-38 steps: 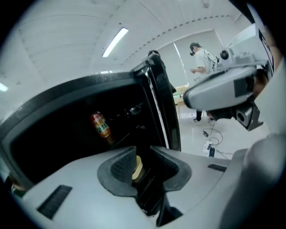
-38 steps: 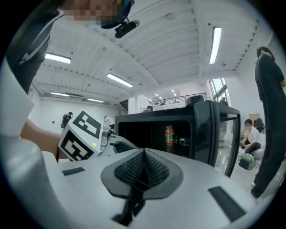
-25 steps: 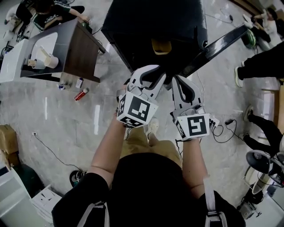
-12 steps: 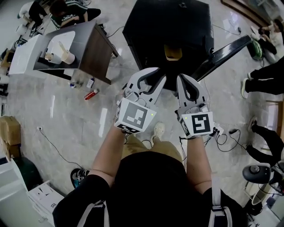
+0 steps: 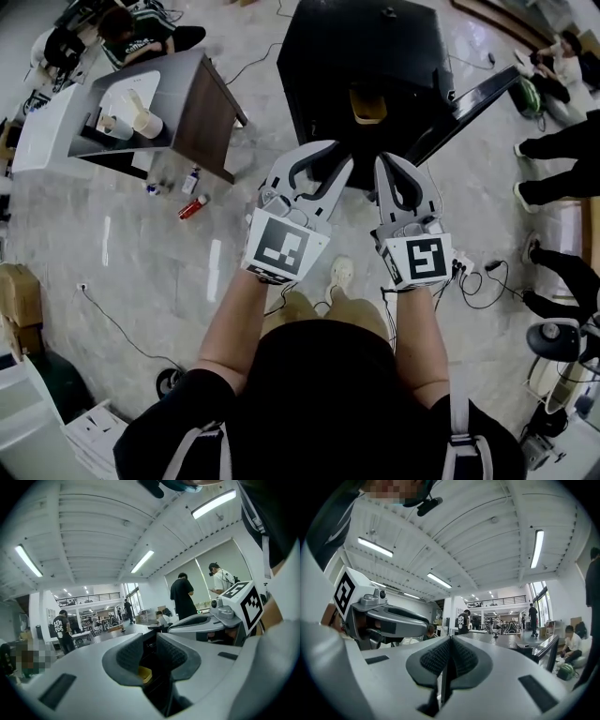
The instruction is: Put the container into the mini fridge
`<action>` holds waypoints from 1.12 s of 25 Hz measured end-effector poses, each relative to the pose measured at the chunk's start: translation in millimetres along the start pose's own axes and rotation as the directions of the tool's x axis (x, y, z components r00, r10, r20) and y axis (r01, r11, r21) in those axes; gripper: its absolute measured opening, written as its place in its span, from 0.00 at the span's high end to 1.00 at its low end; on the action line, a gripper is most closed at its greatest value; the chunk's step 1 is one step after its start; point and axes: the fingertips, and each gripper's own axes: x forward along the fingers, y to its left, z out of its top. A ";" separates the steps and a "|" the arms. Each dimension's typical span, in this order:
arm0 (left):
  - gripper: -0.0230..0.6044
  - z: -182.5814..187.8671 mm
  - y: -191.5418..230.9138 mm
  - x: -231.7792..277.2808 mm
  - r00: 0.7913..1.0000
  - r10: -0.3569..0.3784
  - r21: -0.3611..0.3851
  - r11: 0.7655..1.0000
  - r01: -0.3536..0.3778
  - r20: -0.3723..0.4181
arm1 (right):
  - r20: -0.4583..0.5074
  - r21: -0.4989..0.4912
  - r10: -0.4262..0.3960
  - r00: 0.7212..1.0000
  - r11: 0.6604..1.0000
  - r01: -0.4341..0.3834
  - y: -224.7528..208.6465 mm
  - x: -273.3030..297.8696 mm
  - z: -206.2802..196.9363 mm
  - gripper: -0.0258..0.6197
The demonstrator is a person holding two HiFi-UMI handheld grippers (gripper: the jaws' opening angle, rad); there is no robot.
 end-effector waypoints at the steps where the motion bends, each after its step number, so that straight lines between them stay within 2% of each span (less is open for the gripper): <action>1: 0.80 2.1 -2.3 -7.7 1.000 -0.010 -0.002 1.000 0.010 0.015 | 0.001 -0.004 -0.014 1.000 1.000 0.014 6.0 -5.2 3.5 0.90; 11: 0.80 28.4 -22.3 -117.4 0.993 -0.039 0.011 0.999 0.038 0.112 | 0.030 -0.072 -0.074 0.997 0.994 0.076 97.7 -58.7 52.0 0.90; 18: 0.80 25.9 -45.3 -193.5 0.987 -0.074 0.007 0.997 0.074 0.141 | 0.030 -0.088 -0.111 0.993 0.990 0.113 161.4 -100.0 67.1 0.90; 23: 0.80 25.8 -56.6 -228.1 0.983 -0.092 -0.007 0.996 0.094 0.159 | 0.037 -0.096 -0.112 0.993 0.989 0.115 197.2 -122.9 74.4 0.90; 28: 0.80 29.5 -67.3 -243.8 0.981 -0.104 -0.016 0.994 0.108 0.165 | 0.052 -0.094 -0.118 0.992 0.988 0.123 213.4 -140.3 83.9 0.90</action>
